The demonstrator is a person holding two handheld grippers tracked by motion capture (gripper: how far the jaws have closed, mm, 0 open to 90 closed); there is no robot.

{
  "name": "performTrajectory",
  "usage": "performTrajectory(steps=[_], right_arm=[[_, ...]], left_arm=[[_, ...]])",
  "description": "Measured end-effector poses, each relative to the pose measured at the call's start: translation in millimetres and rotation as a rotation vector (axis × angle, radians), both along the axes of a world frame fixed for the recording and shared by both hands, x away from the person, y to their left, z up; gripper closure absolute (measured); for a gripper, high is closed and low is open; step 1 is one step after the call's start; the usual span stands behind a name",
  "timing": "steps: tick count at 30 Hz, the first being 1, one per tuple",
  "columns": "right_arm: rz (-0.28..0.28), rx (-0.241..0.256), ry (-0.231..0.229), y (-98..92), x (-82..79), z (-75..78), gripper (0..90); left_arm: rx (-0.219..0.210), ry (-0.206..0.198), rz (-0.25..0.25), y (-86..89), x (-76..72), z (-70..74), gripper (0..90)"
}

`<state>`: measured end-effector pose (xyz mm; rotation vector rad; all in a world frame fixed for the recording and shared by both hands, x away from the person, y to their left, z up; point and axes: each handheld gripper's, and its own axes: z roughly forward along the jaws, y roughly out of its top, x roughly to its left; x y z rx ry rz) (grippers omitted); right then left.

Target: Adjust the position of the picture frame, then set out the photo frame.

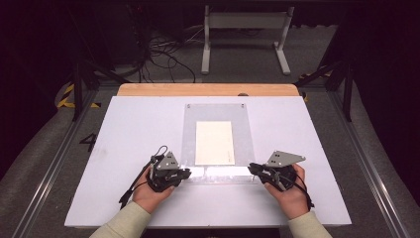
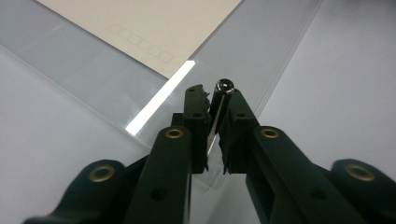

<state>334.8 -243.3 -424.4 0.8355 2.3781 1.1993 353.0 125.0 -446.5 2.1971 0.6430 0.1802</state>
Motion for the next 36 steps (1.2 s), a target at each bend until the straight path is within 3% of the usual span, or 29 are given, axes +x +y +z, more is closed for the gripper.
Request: performTrajectory(steps=[3, 5, 9, 11, 13, 16, 18, 20, 21, 22, 24, 26, 28, 32, 36], right_arm=[[-0.003, 0.018, -0.015, -5.0, -4.3, 7.4, 73.2], [-0.004, 0.024, -0.020, -6.9, -5.3, 9.4, 71.2], [-0.015, 0.058, -0.033, -20.8, -11.5, 19.3, 67.9], [-0.025, 0.072, -0.035, -27.8, -13.2, 22.5, 67.4], [-0.042, 0.087, -0.039, -34.7, -14.9, 25.2, 67.5], [-0.057, 0.096, -0.045, -40.6, -16.8, 27.2, 67.8], [-0.066, 0.099, -0.048, -43.2, -18.1, 28.2, 68.0], [-0.071, 0.104, -0.052, -45.0, -18.7, 28.4, 68.0], [-0.075, 0.105, -0.053, -45.9, -19.1, 27.8, 68.1], [-0.075, 0.106, -0.052, -46.4, -19.2, 27.4, 68.1], [-0.079, 0.106, -0.049, -48.2, -19.4, 26.3, 68.1], [-0.081, 0.109, -0.048, -48.8, -19.6, 26.1, 68.1], [-0.087, 0.112, -0.048, -50.3, -19.9, 25.9, 68.2], [-0.080, 0.116, -0.050, -49.5, -20.1, 26.1, 68.3], [-0.075, 0.114, -0.051, -47.9, -19.8, 25.6, 68.2]], left_arm=[[-0.029, 0.008, -0.016, 5.0, -3.5, 4.0, 66.7], [-0.065, -0.006, -0.019, 10.0, -7.4, 9.3, 64.0], [-0.154, 0.045, -0.036, 20.0, -4.5, 15.6, 58.4], [-0.168, 0.083, -0.026, 20.8, -1.7, 14.2, 52.5], [-0.174, 0.094, -0.019, 20.1, -0.4, 13.3, 42.4], [-0.163, 0.078, -0.029, 19.3, -1.7, 14.1, 27.2], [-0.185, 0.070, -0.015, 21.1, -2.6, 16.1, 29.9], [-0.179, 0.043, 0.017, 22.0, -2.7, 18.2, 27.7], [-0.165, 0.002, 0.038, 22.2, -2.7, 17.9, 25.7], [-0.165, 0.002, 0.038, 22.2, -2.7, 17.9, 26.1], [-0.132, -0.067, 0.069, 22.3, -4.2, 16.6, 29.2], [-0.140, -0.078, 0.063, 21.8, -4.4, 16.5, 30.3], [-0.147, -0.067, 0.017, 20.3, -4.4, 15.7, 41.9], [-0.123, -0.088, 0.024, 15.7, -6.0, 11.2, 40.0], [-0.143, -0.103, 0.008, 14.4, -5.8, 6.8, 45.5]])
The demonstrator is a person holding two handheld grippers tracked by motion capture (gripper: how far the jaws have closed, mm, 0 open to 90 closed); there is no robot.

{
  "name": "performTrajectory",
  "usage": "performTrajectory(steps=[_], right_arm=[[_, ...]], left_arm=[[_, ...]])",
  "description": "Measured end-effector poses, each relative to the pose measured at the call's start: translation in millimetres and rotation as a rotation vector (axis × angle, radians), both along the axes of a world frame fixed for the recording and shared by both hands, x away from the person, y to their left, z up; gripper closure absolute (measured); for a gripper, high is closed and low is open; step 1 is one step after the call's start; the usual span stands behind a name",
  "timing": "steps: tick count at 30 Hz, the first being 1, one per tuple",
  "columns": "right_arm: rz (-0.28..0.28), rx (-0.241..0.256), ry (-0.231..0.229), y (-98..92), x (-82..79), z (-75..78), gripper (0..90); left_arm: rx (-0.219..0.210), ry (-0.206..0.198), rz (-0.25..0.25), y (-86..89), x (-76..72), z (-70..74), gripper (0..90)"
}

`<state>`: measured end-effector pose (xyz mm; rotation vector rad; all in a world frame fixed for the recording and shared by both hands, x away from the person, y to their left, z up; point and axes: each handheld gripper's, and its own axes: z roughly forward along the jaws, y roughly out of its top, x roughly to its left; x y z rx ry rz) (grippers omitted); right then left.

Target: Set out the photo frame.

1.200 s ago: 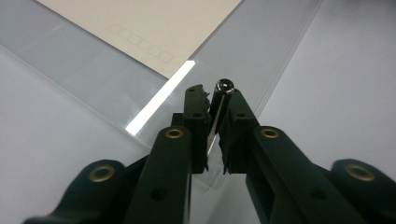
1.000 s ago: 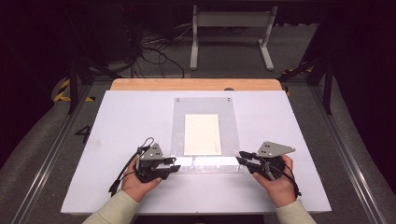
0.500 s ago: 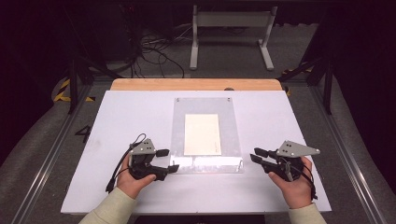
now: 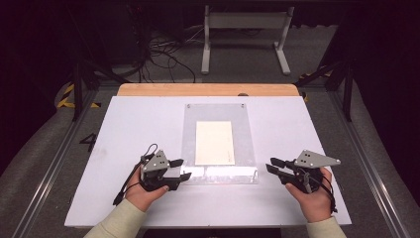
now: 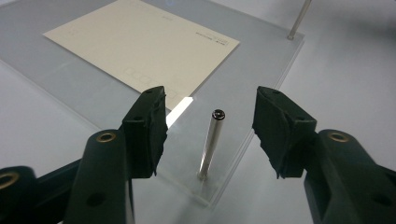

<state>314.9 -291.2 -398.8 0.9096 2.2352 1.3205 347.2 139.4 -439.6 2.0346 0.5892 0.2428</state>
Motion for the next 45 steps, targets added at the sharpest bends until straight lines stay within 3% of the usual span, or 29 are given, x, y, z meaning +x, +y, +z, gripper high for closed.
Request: performTrajectory(steps=[4, 8, 13, 16, 20, 26, 29, 34, 40, 45], right_arm=[[-0.004, 0.003, 0.000, -0.7, 0.2, -0.2, 68.3], [-0.003, 0.008, 0.003, -0.7, 0.6, -0.6, 68.0], [-0.003, 0.010, 0.000, -0.9, 0.1, 0.3, 67.7], [-0.003, 0.013, 0.000, -1.2, 0.1, 0.6, 67.7], [0.001, 0.014, -0.002, -0.9, 0.0, 1.0, 67.9], [0.003, 0.015, -0.003, -0.2, -0.3, 1.8, 68.2], [0.004, 0.013, -0.001, 0.2, -0.1, 1.5, 68.3], [0.003, 0.015, 0.000, -0.1, 0.1, 1.7, 68.6], [0.003, 0.015, 0.000, -0.2, 0.5, 1.8, 68.9], [0.003, 0.013, -0.010, -0.4, 0.9, 5.1, 69.3]], left_arm=[[0.019, -0.012, 0.000, -3.7, 1.1, -6.5, 49.2], [0.091, -0.033, -0.005, -14.1, 2.9, -15.6, 53.7], [0.155, -0.066, -0.044, -19.7, 3.8, -21.5, 83.0], [0.142, -0.031, -0.059, -17.6, 7.2, -21.1, 84.4], [0.148, -0.038, -0.061, -18.2, 6.7, -21.5, 84.5], [0.177, -0.097, -0.075, -19.5, 4.0, -22.5, 83.4], [0.239, -0.196, -0.105, -20.9, 0.3, -23.5, 81.1], [0.240, -0.226, -0.134, -19.5, -0.1, -25.6, 81.5], [0.292, -0.297, -0.151, -21.4, -5.4, -26.4, 80.6], [0.376, -0.424, -0.165, -24.3, -11.4, -29.0, 77.1]])
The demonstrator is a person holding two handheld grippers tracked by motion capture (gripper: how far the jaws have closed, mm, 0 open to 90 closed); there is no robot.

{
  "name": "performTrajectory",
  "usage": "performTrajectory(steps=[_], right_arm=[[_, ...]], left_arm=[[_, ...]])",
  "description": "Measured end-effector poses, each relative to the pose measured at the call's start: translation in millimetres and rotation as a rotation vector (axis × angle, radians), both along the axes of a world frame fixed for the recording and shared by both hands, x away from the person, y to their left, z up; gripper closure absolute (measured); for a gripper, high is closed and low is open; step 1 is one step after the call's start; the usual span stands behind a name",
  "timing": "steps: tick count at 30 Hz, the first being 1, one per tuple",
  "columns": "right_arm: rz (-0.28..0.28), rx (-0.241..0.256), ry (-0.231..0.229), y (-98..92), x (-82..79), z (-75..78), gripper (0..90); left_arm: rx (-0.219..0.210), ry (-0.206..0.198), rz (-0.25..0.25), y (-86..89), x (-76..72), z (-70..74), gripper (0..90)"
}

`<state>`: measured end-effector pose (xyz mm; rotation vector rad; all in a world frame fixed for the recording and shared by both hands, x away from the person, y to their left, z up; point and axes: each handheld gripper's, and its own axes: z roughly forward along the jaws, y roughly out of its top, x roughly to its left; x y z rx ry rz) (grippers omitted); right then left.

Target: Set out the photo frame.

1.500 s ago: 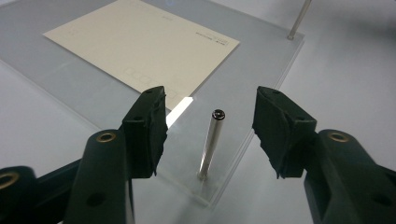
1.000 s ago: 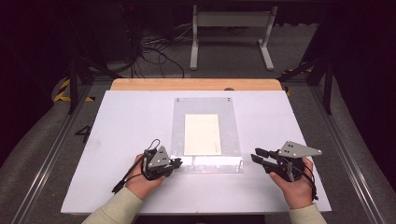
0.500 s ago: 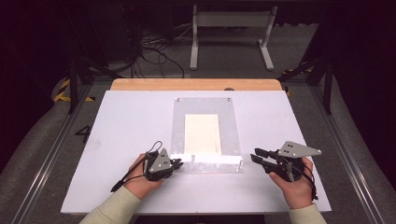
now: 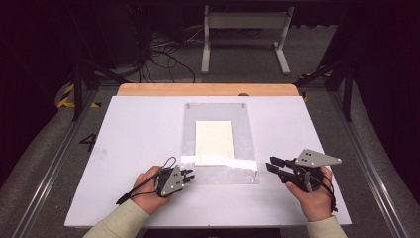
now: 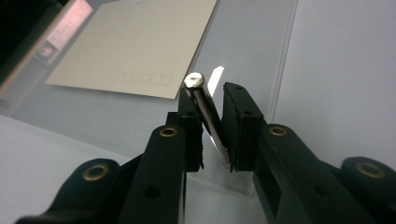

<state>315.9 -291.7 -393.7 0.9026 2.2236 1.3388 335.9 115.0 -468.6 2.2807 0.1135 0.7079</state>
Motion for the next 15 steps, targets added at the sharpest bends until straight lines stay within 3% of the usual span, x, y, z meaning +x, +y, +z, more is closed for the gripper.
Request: performTrajectory(steps=[5, 8, 9, 13, 14, 15], right_arm=[[-0.010, -0.004, -0.017, -1.5, 2.1, 6.4, 69.5], [-0.014, -0.006, -0.027, -1.6, 5.2, 11.2, 69.7], [-0.014, -0.009, -0.030, -1.2, 6.2, 12.3, 69.7], [-0.011, -0.014, -0.036, 1.1, 10.1, 15.3, 69.8], [-0.010, -0.015, -0.038, 2.0, 11.4, 16.1, 69.8], [-0.011, -0.018, -0.040, 3.1, 12.8, 17.3, 69.9]], left_arm=[[0.027, -0.049, 0.007, -2.1, -5.9, -2.9, 76.5], [0.063, -0.112, -0.005, -4.3, -10.5, -4.0, 76.7], [0.063, -0.112, -0.005, -4.3, -10.5, -4.0, 76.9], [0.099, -0.180, -0.015, -7.7, -18.5, -5.9, 78.1], [0.143, -0.222, -0.027, -10.0, -20.4, -4.8, 78.8], [0.164, -0.234, -0.027, -10.8, -22.0, -4.3, 79.2]])
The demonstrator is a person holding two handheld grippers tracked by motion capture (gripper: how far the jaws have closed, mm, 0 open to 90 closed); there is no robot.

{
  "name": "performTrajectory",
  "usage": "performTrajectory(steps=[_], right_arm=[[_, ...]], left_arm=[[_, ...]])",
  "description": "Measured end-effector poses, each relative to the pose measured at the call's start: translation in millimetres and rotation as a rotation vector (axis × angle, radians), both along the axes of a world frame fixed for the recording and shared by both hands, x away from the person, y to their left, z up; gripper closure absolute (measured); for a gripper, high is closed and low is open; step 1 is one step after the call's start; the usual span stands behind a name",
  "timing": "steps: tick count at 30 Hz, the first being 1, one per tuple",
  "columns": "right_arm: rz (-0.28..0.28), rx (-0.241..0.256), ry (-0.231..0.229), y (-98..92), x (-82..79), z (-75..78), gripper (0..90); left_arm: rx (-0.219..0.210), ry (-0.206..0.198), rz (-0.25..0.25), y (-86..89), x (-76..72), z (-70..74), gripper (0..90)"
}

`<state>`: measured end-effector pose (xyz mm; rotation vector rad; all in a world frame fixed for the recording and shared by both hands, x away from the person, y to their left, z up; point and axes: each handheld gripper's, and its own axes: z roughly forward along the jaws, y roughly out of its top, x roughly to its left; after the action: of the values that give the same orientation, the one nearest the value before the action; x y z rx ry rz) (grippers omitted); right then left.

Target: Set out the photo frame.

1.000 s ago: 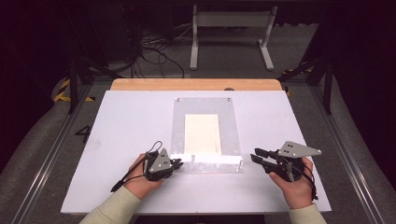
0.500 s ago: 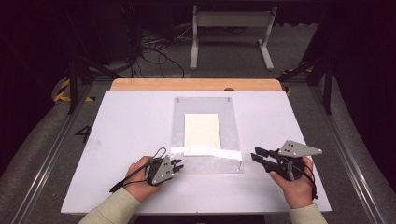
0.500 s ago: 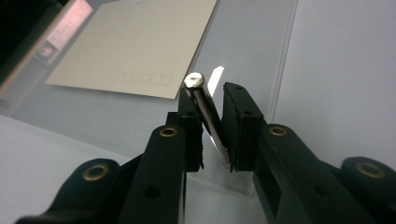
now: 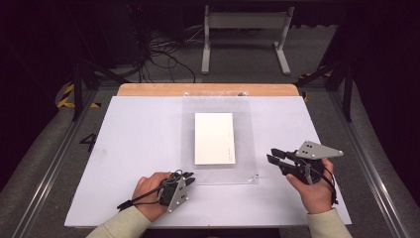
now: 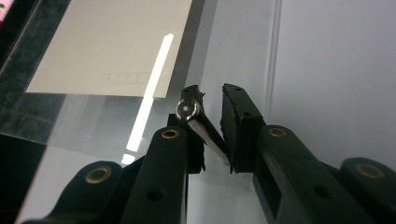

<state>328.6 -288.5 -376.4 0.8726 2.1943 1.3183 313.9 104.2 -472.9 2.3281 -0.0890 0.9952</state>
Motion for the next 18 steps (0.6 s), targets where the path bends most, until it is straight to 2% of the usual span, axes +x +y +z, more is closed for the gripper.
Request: performTrajectory(steps=[2, 4, 10, 11, 16, 17, 18], right_arm=[[0.004, -0.003, -0.005, 2.0, 2.3, 1.8, 70.4], [0.006, -0.012, -0.015, 4.1, 4.6, 4.3, 71.5], [0.024, -0.032, -0.032, 10.4, 12.6, 16.9, 73.3], [0.024, -0.032, -0.032, 10.4, 12.6, 16.9, 73.3], [0.032, -0.041, -0.040, 15.0, 19.0, 23.8, 73.1], [0.031, -0.042, -0.040, 16.1, 22.0, 26.2, 73.0], [0.031, -0.042, -0.042, 16.3, 23.4, 27.1, 72.8]], left_arm=[[0.030, -0.045, -0.015, -2.5, -2.7, -0.6, 79.5], [0.037, -0.053, -0.010, -2.6, -4.6, -1.5, 79.7], [0.071, -0.133, -0.023, -4.8, -12.9, -5.9, 80.5], [0.071, -0.133, -0.023, -4.8, -12.9, -5.9, 80.8], [0.108, -0.193, -0.034, -6.8, -18.9, -8.6, 81.6], [0.130, -0.210, -0.034, -7.2, -21.0, -8.8, 81.9], [0.126, -0.218, -0.037, -7.8, -21.6, -9.8, 82.0]])
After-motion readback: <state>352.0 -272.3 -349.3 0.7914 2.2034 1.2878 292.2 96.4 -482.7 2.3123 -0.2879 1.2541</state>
